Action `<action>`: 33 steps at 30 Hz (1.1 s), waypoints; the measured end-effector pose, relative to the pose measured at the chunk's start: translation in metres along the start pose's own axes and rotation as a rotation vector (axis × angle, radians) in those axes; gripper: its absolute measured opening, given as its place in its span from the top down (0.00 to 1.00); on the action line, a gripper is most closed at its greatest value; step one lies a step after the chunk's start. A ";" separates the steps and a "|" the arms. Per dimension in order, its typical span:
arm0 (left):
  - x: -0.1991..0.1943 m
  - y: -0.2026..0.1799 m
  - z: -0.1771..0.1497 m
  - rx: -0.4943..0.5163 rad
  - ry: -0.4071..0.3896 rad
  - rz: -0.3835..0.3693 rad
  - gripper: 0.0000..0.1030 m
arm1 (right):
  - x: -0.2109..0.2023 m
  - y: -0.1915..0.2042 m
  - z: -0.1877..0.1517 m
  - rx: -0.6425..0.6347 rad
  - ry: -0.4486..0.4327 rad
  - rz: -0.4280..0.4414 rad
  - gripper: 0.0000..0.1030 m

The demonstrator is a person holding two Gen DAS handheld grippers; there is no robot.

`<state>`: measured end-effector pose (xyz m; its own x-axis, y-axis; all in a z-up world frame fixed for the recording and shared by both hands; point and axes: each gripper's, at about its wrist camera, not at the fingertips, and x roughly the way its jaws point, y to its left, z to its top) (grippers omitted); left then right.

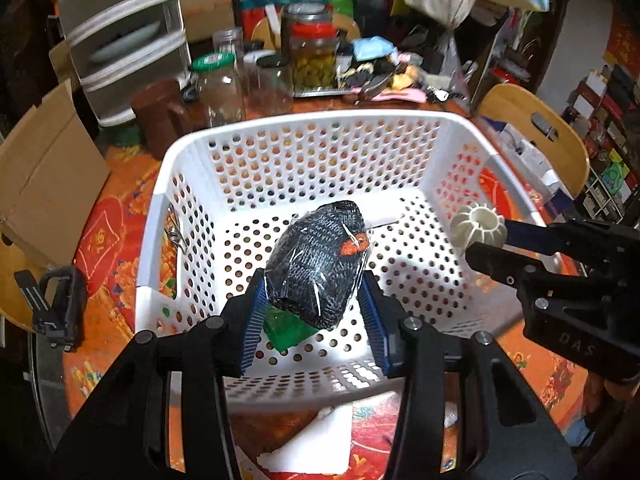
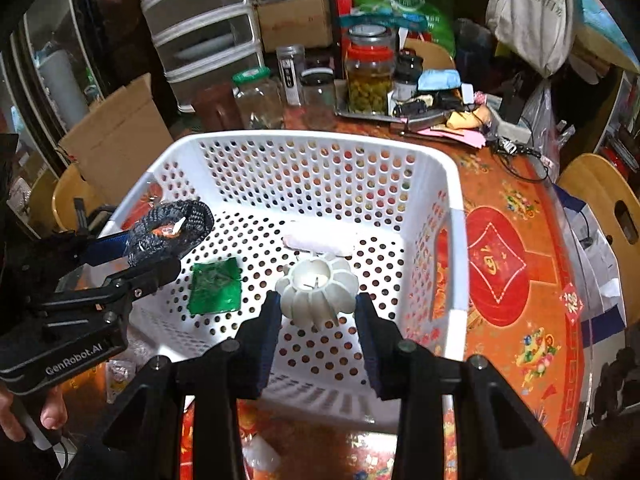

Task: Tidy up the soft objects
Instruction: 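Lift both items over the basket and open both tools to release them, then grasp the white folded towel with the left tool while the right tool grasps the foil ball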

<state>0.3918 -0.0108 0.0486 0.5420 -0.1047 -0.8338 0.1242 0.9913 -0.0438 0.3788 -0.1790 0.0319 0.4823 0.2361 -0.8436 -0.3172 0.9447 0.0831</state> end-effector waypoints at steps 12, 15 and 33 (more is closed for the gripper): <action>0.031 0.012 0.011 -0.044 0.037 0.037 0.58 | 0.029 0.003 0.012 -0.012 0.010 -0.032 0.64; 0.024 0.014 0.011 -0.046 -0.003 0.076 0.50 | 0.024 -0.002 0.014 0.019 -0.014 -0.036 0.61; -0.098 0.086 -0.199 -0.157 -0.217 0.042 0.02 | -0.055 -0.005 -0.200 0.136 -0.234 0.139 0.20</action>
<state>0.1842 0.1002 0.0168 0.7117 -0.0610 -0.6998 -0.0232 0.9936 -0.1102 0.1912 -0.2423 -0.0283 0.6221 0.3965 -0.6752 -0.2889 0.9177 0.2727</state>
